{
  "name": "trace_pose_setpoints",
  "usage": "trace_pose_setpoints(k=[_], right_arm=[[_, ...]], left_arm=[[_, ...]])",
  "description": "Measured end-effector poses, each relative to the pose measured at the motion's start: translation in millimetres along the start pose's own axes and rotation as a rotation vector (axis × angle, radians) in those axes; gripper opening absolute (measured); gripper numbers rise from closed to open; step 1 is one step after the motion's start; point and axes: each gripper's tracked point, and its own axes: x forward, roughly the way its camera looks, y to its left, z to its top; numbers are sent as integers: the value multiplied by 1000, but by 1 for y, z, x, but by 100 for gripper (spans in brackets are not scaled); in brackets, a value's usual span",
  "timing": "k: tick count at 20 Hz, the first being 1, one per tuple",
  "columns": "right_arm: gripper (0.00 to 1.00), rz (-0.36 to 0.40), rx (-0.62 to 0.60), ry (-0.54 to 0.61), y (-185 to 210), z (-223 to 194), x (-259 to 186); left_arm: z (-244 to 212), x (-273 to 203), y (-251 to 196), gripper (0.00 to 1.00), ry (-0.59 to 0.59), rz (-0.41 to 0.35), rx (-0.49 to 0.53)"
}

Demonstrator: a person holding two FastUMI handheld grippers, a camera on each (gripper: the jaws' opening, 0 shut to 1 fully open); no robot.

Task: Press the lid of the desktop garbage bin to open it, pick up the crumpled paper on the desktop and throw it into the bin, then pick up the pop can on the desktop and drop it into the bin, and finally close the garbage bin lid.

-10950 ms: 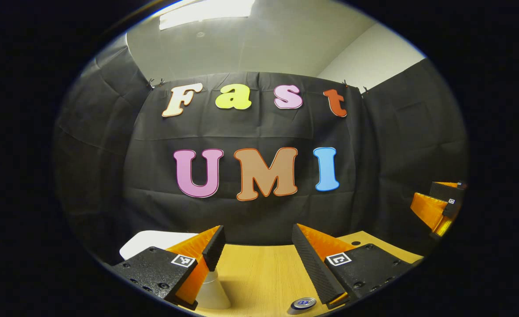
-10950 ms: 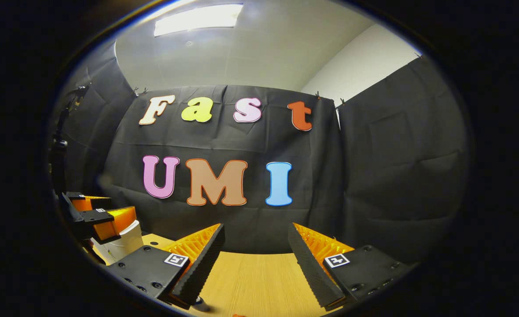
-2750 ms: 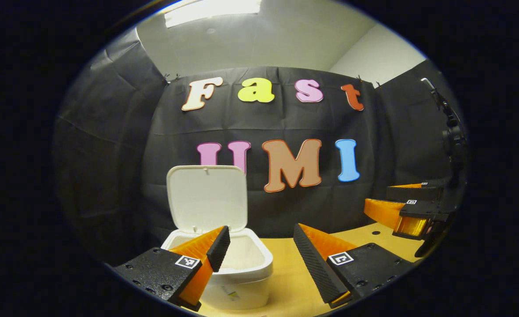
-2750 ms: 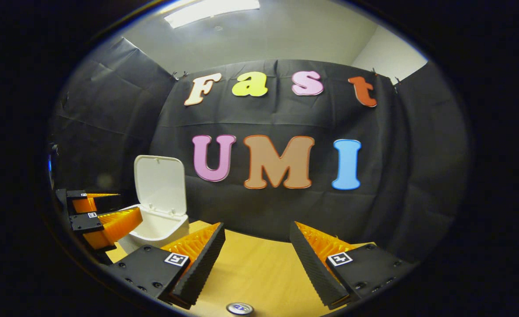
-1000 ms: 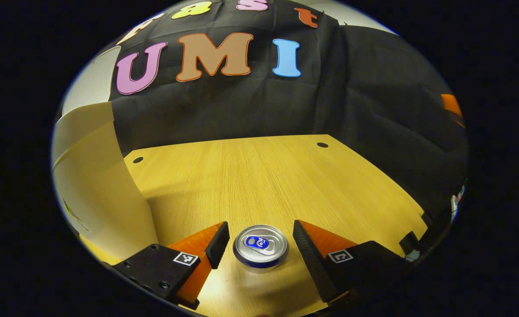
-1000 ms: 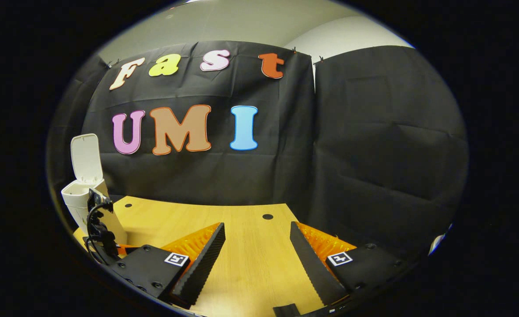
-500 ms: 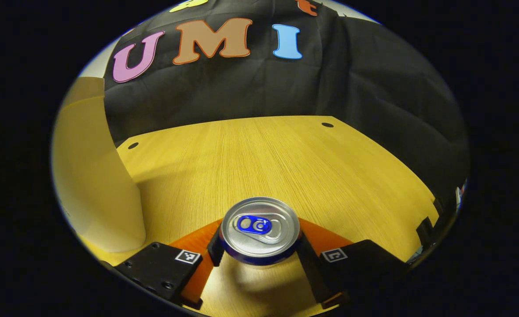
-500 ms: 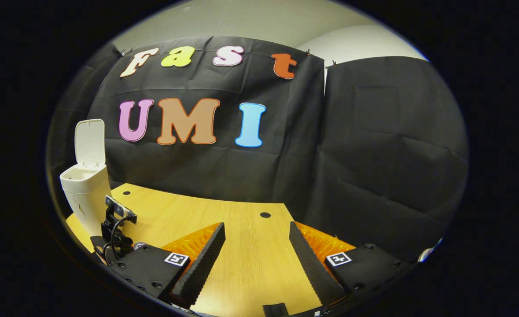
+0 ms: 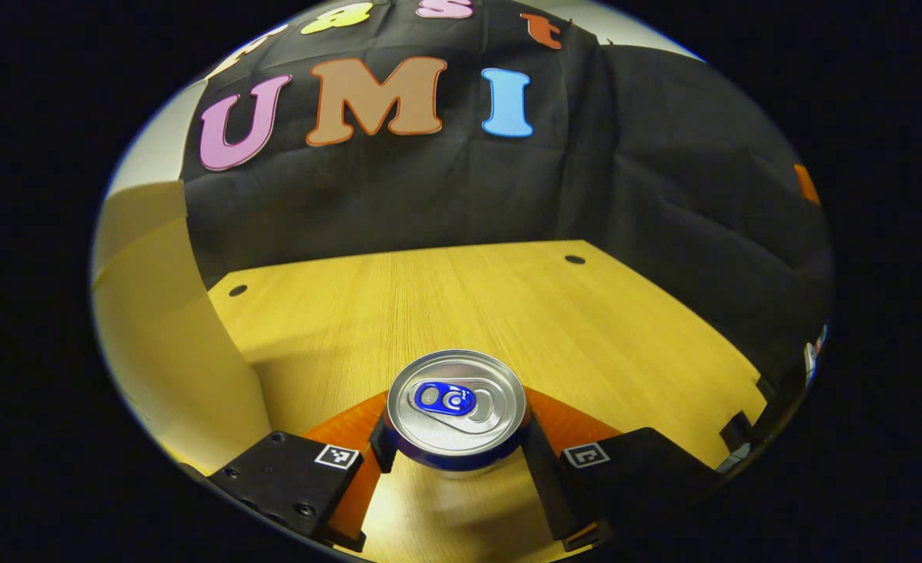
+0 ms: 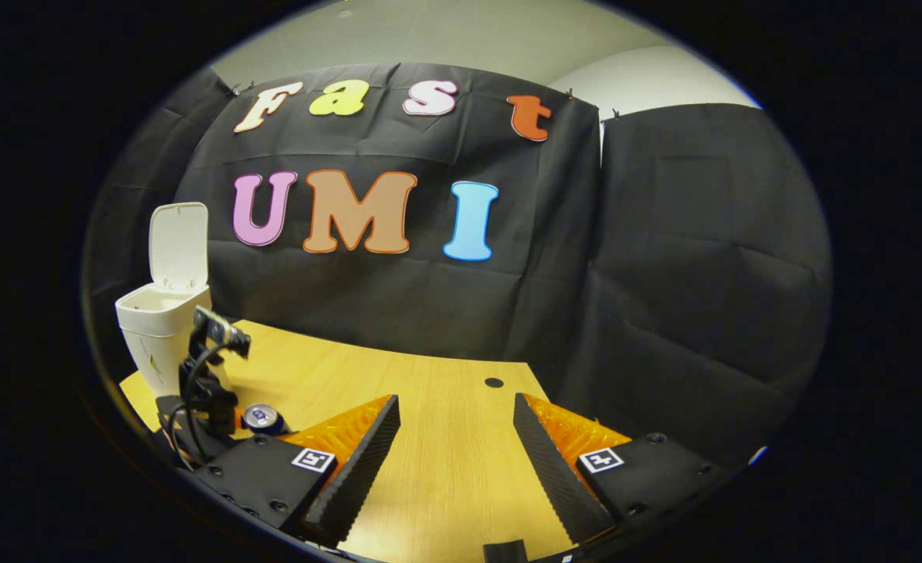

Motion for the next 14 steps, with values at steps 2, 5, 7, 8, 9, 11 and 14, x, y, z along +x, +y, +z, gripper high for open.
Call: trace_pose_setpoints(k=[2,5,7,8,9,11,14], right_arm=[[97,16,16,-6,7,1,4],[97,41,40,-20,18,3,10],[97,51,49,-28,22,3,15],[98,57,55,-29,24,3,16],[94,59,62,-33,26,3,18],[94,68,72,-39,31,6,23],[98,92,78,-48,44,9,27]], left_arm=[[40,-11,-3,79,-72,-15,-7],[110,-32,5,78,-220,-12,-13],[147,-49,13,78,-295,-2,-12],[162,-58,19,78,-328,10,-6],[178,-66,25,78,-364,21,4],[204,-80,39,78,-423,48,20],[228,-98,60,77,-474,90,31]])
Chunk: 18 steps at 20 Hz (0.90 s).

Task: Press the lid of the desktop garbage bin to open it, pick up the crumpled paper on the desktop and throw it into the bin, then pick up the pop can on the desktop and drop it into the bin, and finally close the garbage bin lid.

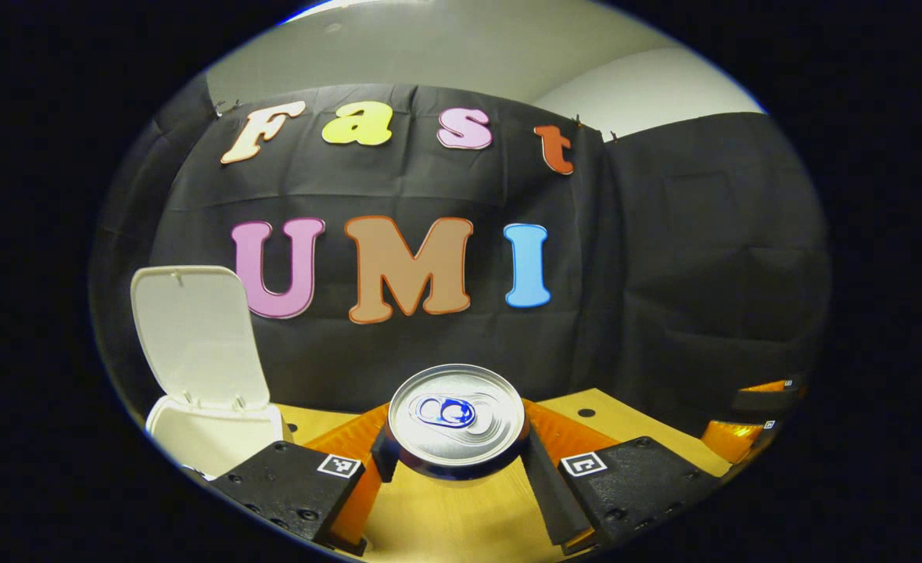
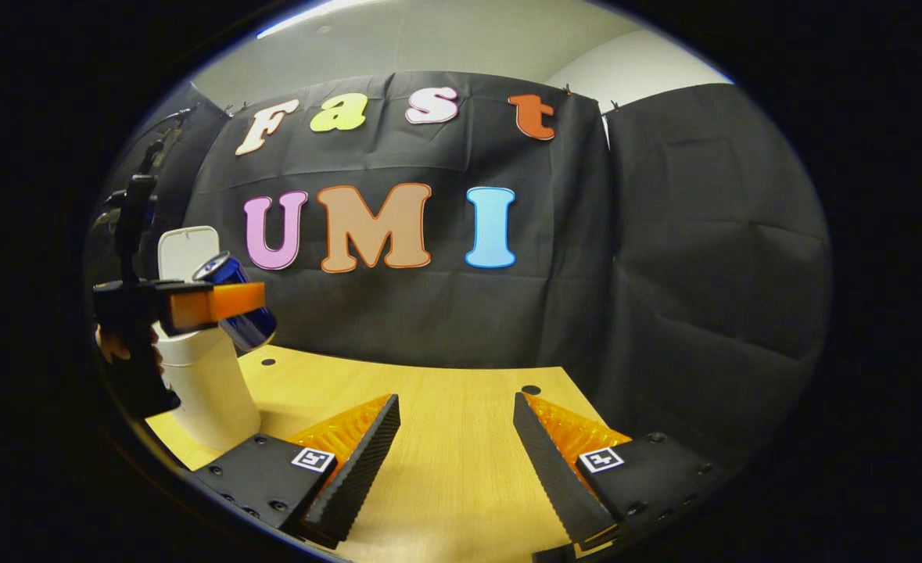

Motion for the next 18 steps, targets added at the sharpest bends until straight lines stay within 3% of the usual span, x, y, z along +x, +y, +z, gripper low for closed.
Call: trace_pose_setpoints(k=[4,9,12,13,14,18], right_arm=[[98,46,0,-4,22,0,7],[98,90,-13,-6,44,2,13],[94,105,-16,-5,54,2,17],[98,110,-18,-3,57,2,18],[94,115,-21,0,60,1,18],[98,130,-33,10,71,0,19]], left_arm=[[34,-4,44,77,-65,88,22],[43,-23,125,77,-83,273,92],[30,-32,163,77,-46,359,79],[23,-35,172,77,-27,382,69],[14,-41,183,77,-6,403,59],[-20,-50,205,77,84,459,18]])
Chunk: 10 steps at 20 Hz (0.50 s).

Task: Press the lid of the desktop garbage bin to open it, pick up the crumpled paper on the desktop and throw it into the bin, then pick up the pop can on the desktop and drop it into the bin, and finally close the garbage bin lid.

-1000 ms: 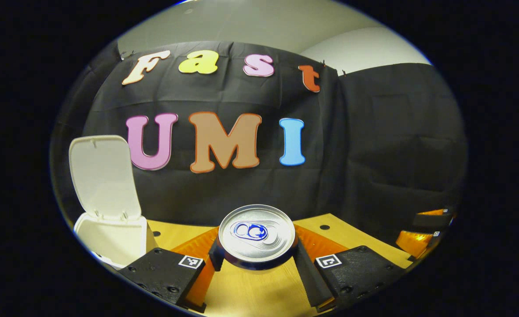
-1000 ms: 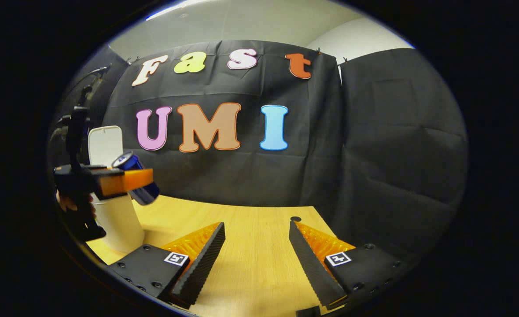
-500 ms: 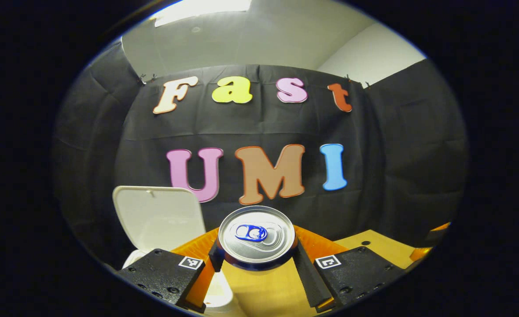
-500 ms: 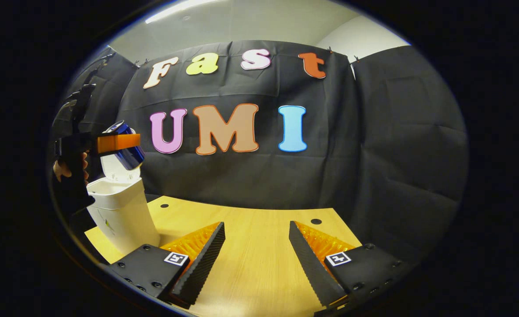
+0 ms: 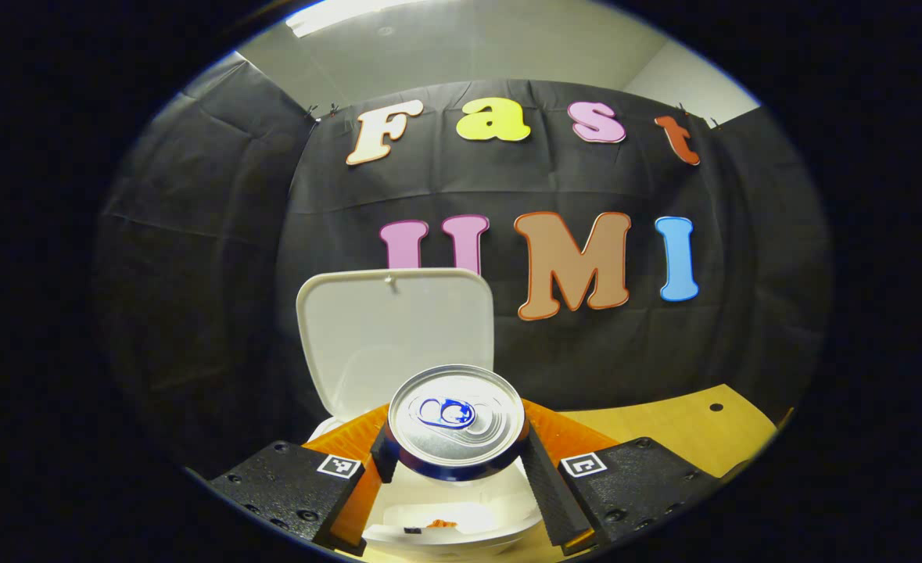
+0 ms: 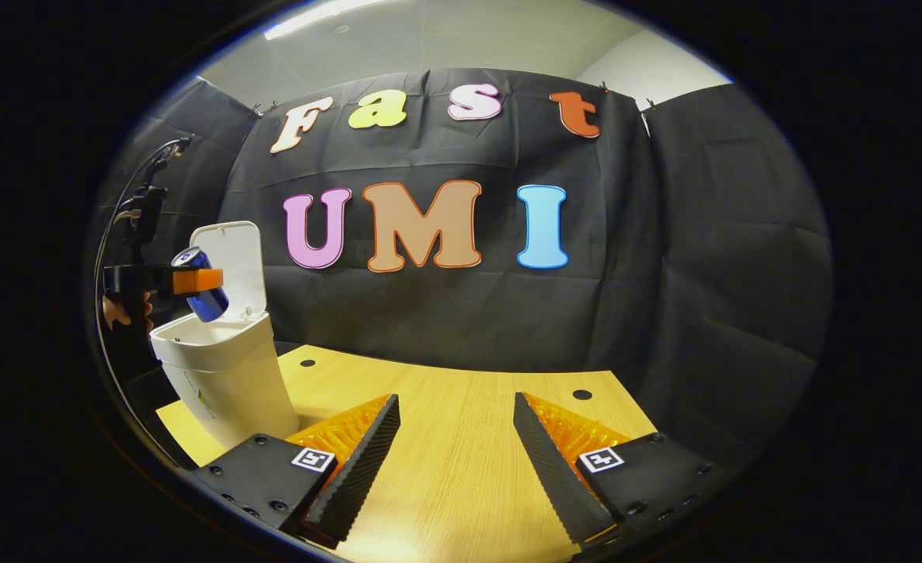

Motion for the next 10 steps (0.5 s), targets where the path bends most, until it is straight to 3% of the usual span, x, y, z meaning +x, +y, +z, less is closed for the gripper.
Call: trace_pose_setpoints(k=[2,4,7,10], right_arm=[[94,6,-5,3,3,-1,-1],[98,6,-12,6,5,-2,-1],[98,5,-16,7,4,-2,-3],[98,0,-13,2,1,0,-2]], left_arm=[[-12,-1,7,77,29,17,-5],[-13,-3,11,79,35,29,-10],[2,-6,14,90,-11,42,0],[28,-6,13,91,-54,34,-11]])
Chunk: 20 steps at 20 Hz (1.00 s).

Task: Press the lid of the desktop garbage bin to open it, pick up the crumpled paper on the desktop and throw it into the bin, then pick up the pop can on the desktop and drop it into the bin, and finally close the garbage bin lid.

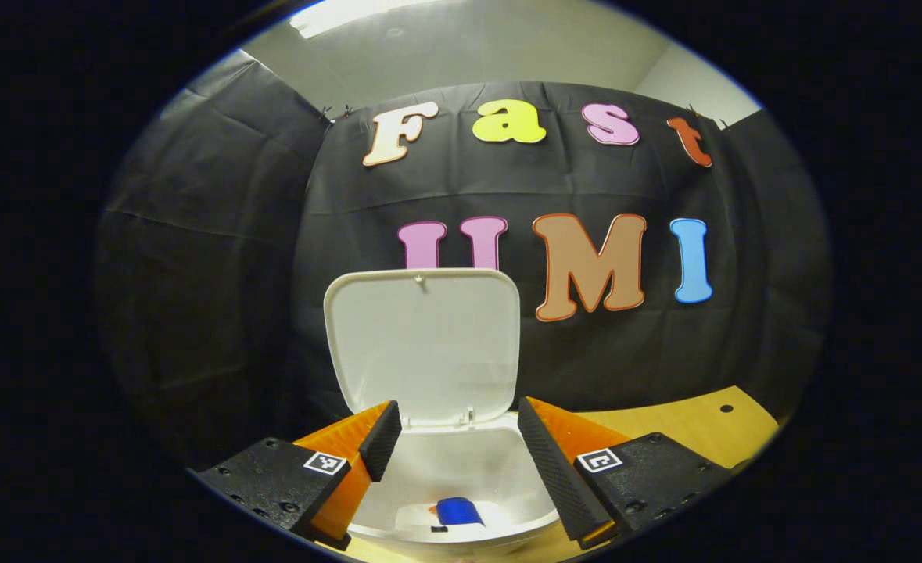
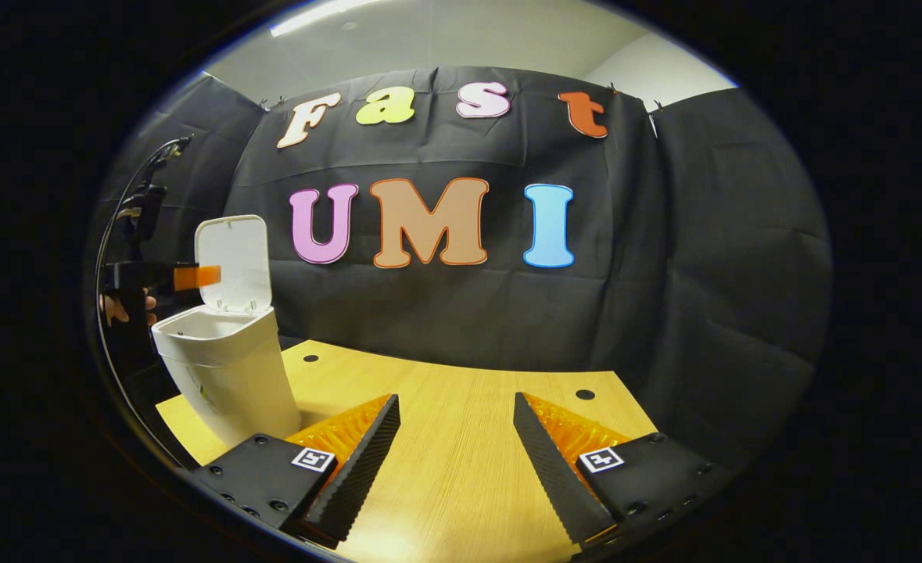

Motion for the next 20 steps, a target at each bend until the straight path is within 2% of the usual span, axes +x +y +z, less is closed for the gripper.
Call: trace_pose_setpoints(k=[7,13,16,20], right_arm=[[98,-31,22,16,-10,-9,1],[98,-88,43,27,-24,-13,-2],[98,-109,50,31,-28,-15,-5],[98,-134,45,33,-30,-16,-9]], left_arm=[[67,32,15,91,-57,2,-20],[120,62,23,90,-175,-4,12],[124,88,24,90,-175,-12,19],[97,117,29,92,-61,-10,-13]])
